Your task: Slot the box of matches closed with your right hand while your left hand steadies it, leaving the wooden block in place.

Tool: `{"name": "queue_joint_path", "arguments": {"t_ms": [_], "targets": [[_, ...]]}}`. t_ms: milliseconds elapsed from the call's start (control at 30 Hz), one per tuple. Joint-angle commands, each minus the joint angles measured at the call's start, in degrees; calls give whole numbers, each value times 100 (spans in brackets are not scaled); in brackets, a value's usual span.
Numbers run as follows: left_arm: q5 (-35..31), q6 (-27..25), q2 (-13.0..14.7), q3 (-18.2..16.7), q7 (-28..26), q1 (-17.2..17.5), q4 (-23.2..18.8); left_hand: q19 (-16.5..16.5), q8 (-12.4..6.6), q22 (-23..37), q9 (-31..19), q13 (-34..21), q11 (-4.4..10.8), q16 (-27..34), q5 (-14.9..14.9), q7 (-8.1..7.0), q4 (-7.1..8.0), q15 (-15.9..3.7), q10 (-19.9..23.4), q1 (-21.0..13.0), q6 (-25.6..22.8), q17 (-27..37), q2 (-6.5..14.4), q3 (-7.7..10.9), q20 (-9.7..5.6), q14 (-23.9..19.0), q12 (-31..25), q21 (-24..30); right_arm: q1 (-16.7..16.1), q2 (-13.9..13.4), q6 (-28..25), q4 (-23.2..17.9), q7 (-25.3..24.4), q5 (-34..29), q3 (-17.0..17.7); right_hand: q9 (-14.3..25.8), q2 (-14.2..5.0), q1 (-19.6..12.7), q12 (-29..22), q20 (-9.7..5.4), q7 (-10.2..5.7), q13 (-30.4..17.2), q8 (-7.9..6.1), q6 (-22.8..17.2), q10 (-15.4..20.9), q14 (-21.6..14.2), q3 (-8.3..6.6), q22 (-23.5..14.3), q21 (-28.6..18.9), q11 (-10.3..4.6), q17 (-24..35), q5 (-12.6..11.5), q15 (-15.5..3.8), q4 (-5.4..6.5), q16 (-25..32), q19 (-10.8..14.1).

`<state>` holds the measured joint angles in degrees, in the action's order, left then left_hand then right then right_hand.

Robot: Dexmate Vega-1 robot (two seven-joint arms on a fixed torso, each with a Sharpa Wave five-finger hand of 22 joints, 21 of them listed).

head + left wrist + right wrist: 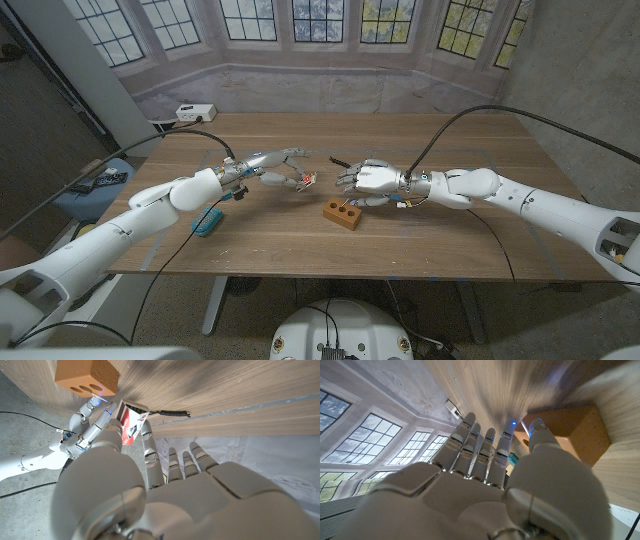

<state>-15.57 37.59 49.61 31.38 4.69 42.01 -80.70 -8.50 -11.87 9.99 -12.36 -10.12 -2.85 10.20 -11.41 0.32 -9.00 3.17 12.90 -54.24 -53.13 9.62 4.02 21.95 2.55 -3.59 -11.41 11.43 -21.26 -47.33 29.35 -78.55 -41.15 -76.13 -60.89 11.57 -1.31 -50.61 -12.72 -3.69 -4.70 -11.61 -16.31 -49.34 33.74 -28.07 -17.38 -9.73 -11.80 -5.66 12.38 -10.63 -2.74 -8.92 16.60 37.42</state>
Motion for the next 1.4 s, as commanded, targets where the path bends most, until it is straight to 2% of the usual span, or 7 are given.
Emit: {"name": "queue_joint_path", "arguments": {"t_ms": [33,833,1400], "targets": [[-23,26,-9,-2,-25,2,26,-42,-39,21,-15,-12,15,2,18,-4,-3,0,18,-21,-45,5,88,-10,11,-34,11,11,-23,-15,-10,-45,47,40,6,22,-19,-71,18,-300,18,-10,4,-71,38,-59,15,-24,6,2,27,-23,-853,-2,37,52],[-22,102,-50,17,-75,-35,176,-46,-36,22,-18,-12,9,-1,15,-10,-3,2,23,-22,-42,5,98,-9,6,-39,14,10,4,21,38,-52,69,29,-3,28,-34,-183,20,-312,7,-13,-37,-256,98,-86,38,-24,9,-14,26,-37,-870,-29,34,66],[-22,271,-175,106,-86,-197,463,-48,-35,22,-19,-12,21,-2,13,-2,-5,1,26,-24,-42,4,105,-8,4,-43,16,9,-13,-9,31,-120,183,75,45,30,-37,-234,21,-321,10,-14,-37,-302,133,-112,60,-24,11,-21,28,-44,-878,-31,37,73]]}}
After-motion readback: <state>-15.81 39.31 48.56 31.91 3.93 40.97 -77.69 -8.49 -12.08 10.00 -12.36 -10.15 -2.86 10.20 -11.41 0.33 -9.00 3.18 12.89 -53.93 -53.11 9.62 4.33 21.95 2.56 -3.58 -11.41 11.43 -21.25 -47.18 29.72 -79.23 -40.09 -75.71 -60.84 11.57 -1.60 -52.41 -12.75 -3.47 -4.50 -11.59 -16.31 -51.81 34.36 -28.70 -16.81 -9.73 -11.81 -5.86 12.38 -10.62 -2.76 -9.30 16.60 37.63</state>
